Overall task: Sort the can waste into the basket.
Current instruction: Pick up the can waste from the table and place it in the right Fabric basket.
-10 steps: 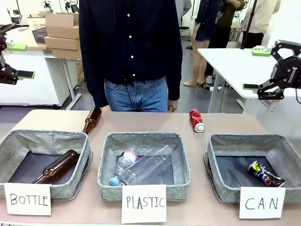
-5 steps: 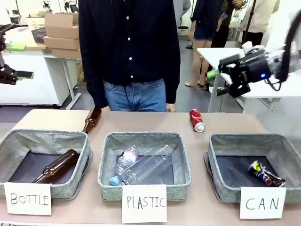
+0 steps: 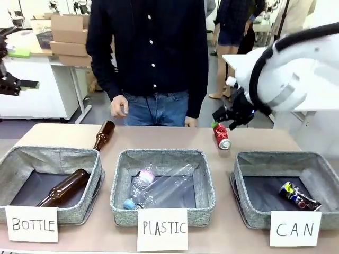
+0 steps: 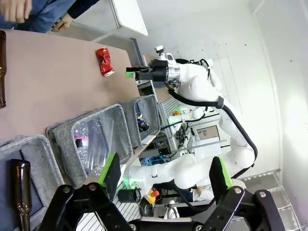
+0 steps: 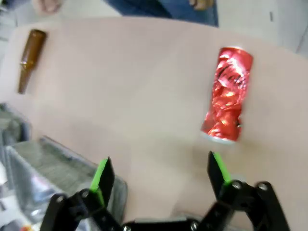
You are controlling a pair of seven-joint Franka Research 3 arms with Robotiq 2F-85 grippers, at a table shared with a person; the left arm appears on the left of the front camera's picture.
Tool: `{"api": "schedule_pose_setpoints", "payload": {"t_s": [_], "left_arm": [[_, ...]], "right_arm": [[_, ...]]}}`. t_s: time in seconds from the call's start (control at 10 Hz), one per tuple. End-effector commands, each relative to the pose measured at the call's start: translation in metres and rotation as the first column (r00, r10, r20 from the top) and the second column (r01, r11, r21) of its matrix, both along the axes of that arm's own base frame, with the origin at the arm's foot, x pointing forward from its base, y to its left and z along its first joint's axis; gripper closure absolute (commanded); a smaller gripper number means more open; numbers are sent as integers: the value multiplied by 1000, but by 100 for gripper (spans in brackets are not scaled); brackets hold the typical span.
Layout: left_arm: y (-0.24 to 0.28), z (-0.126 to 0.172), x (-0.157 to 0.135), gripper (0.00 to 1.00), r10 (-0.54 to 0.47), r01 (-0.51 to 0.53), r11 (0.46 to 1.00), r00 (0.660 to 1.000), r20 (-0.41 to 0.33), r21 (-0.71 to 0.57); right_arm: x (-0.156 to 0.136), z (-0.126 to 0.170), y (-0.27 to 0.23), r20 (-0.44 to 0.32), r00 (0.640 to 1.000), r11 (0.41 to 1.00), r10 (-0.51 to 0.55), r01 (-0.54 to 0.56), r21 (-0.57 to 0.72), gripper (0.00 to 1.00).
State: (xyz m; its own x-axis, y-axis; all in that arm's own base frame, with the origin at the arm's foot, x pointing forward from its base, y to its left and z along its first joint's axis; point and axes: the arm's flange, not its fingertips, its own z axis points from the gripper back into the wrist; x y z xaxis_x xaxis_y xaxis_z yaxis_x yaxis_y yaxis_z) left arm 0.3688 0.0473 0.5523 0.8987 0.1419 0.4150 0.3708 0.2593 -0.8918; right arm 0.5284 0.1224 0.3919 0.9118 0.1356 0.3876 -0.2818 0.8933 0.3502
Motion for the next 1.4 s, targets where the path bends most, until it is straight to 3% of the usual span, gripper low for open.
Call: {"api": "schedule_pose_setpoints", "payload": {"t_s": [0.0, 0.2, 0.3, 0.4, 0.8, 1.3], "left_arm": [[-1, 1, -2, 4, 7, -7, 1000, 1000, 18, -14], [-1, 1, -2, 4, 7, -7, 1000, 1000, 18, -14], [-1, 1, -2, 4, 7, -7, 1000, 1000, 18, -14], [-1, 1, -2, 4, 7, -7, 1000, 1000, 18, -14], [-1, 1, -2, 4, 7, -7, 1000, 1000, 18, -14], [-1, 1, -2, 4, 7, -7, 1000, 1000, 18, -14]], "right_arm": [[1, 16, -6, 23, 999, 1000, 29, -29, 2, 0], [0, -1, 0, -2, 1000, 1000, -2, 2, 0, 0], [10, -7, 2, 37, 994, 980, -101, 106, -167, 0], [22, -15, 7, 64, 992, 963, -112, 124, -240, 0], [68, -37, 19, -27, 996, 952, -89, 77, -296, 0], [89, -65, 31, -59, 989, 936, -135, 108, -335, 0]]}}
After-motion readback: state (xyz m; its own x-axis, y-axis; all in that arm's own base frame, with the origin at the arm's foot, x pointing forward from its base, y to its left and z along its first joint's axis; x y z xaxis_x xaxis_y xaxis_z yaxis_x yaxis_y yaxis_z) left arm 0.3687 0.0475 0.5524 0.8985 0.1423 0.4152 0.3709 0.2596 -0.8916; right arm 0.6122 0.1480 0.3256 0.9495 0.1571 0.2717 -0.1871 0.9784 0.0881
